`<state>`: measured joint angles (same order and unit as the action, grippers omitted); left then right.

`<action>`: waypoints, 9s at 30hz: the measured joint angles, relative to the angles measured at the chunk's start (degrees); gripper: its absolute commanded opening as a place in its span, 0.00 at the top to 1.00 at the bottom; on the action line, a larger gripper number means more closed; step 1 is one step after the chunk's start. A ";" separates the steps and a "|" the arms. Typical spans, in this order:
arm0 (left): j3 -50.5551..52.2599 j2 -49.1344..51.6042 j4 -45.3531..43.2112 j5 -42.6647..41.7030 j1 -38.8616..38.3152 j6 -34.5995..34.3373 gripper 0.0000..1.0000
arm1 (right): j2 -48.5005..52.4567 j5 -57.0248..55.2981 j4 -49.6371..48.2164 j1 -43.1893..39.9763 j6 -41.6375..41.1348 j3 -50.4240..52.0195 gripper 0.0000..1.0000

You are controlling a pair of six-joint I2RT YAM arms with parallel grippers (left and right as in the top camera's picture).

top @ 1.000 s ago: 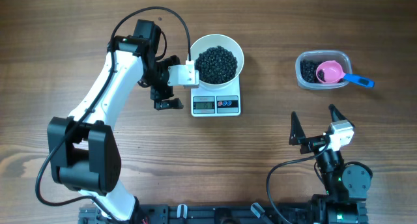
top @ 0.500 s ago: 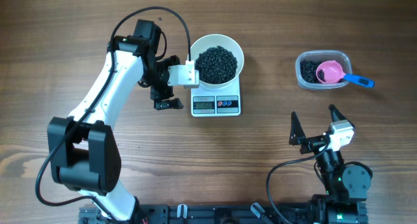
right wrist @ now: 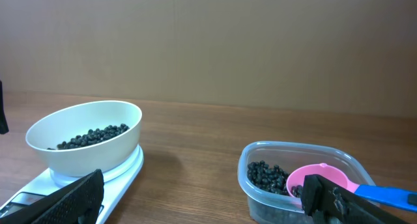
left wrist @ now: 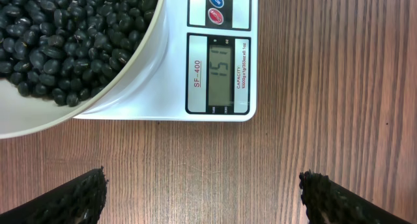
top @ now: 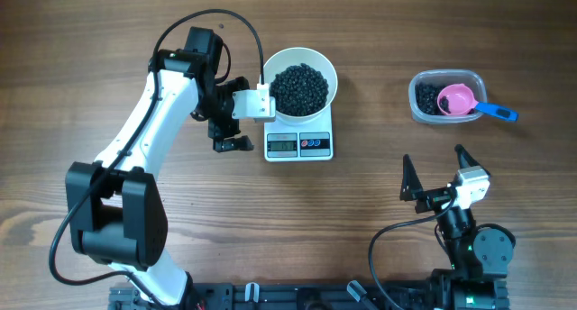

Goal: Scoop item into bowl and weigh 150g on scale

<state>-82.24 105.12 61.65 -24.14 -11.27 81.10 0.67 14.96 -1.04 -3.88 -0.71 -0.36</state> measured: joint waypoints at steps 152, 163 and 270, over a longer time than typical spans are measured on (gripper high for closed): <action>5.44 -104.76 14.05 -17.22 16.65 -48.81 0.00 | 0.00 0.02 0.07 0.00 0.00 0.00 0.00; 33.79 -104.39 -28.02 -17.57 21.20 -50.18 0.00 | 0.00 0.02 0.15 0.00 0.00 0.00 0.00; 81.66 -104.43 -57.68 21.75 14.32 -91.62 0.00 | 0.02 0.02 0.15 0.00 0.00 0.00 0.00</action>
<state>-0.58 0.69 3.97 -2.39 3.05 -10.52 0.69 14.98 -0.89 -3.88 -0.71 -0.36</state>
